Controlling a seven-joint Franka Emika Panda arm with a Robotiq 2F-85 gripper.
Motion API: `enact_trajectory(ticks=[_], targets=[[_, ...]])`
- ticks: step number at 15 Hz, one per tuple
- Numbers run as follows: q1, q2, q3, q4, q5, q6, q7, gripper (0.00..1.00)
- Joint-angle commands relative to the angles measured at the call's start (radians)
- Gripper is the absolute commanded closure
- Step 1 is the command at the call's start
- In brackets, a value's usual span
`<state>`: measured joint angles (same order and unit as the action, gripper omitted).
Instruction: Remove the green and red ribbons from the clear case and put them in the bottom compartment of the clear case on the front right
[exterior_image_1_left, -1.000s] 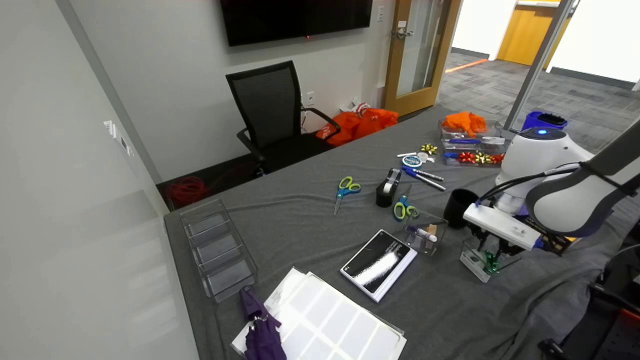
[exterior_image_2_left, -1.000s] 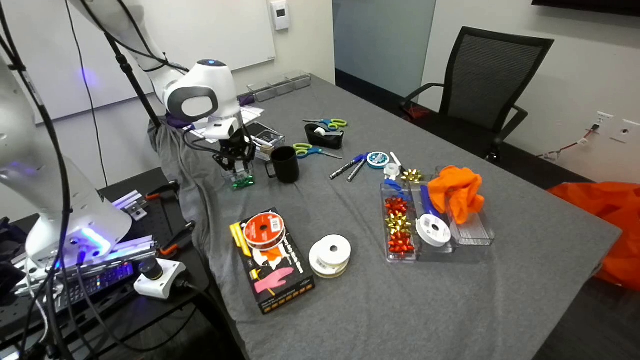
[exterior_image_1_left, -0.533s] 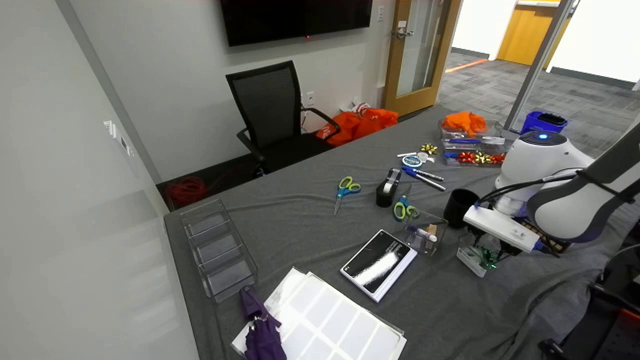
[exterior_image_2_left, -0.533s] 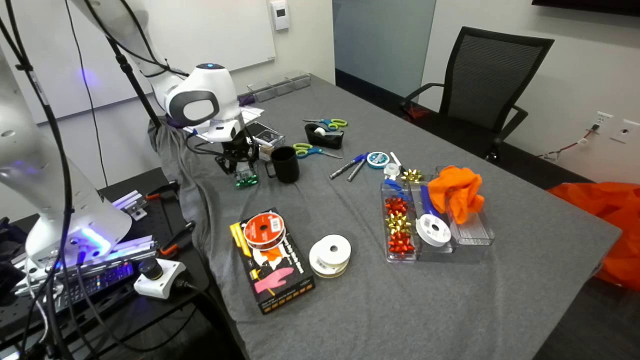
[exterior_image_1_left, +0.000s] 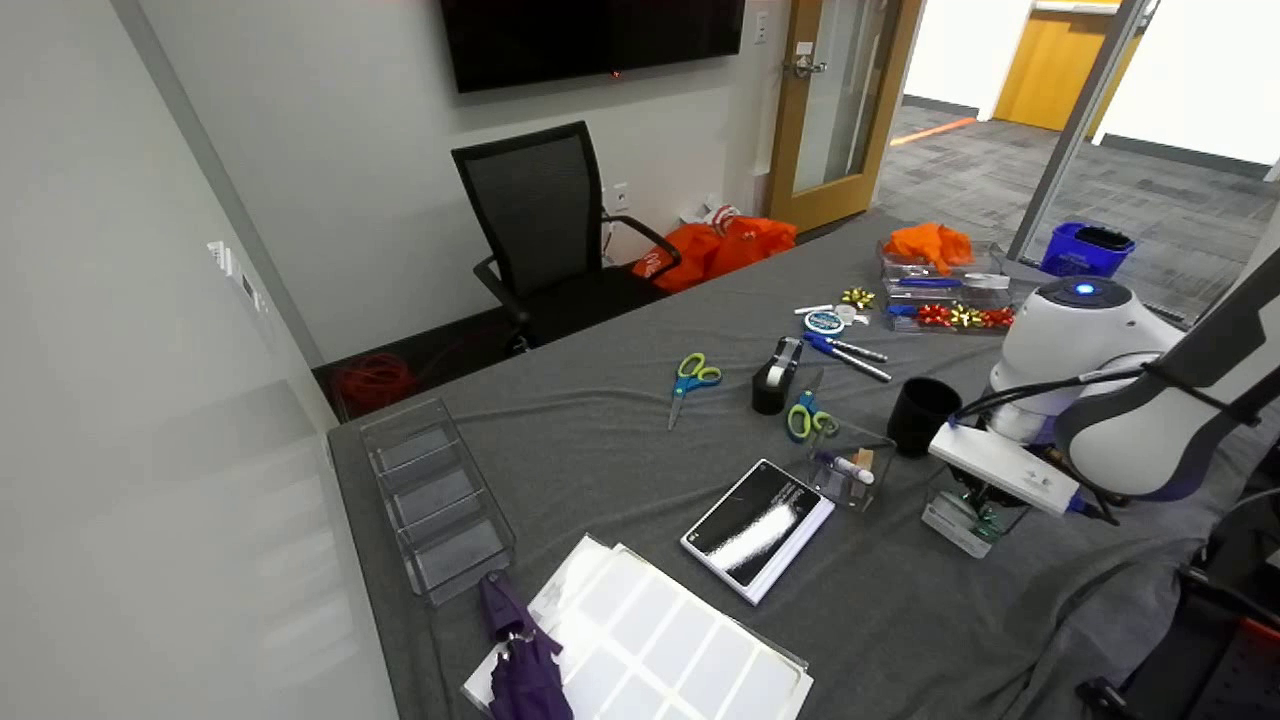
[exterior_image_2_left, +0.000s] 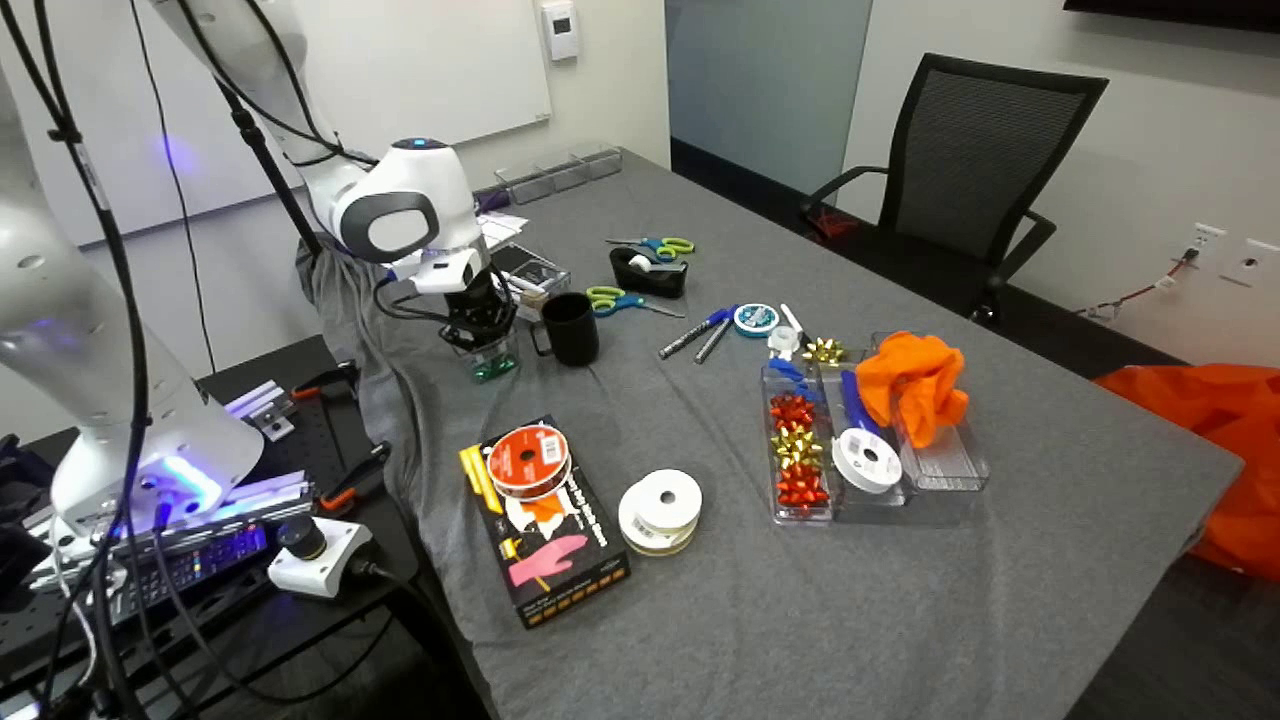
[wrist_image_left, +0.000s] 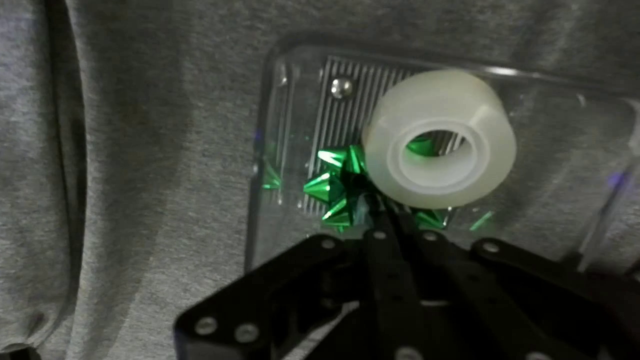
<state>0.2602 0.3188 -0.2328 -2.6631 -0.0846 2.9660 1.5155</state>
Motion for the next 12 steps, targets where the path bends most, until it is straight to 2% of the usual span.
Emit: enact_trajectory(ticks=[1, 3, 6, 12], targets=[[0.055, 0.049, -0.051, -0.007, -0.006, 0.05, 0.001, 1.0], [0.056, 0.017, -0.043, -0.02, 0.011, 0.033, -0.018, 1.0], [0.025, -0.076, 0.007, -0.058, 0.043, -0.002, -0.058, 1.0], [-0.053, -0.282, 0.17, -0.109, 0.182, -0.12, -0.144, 1.0]])
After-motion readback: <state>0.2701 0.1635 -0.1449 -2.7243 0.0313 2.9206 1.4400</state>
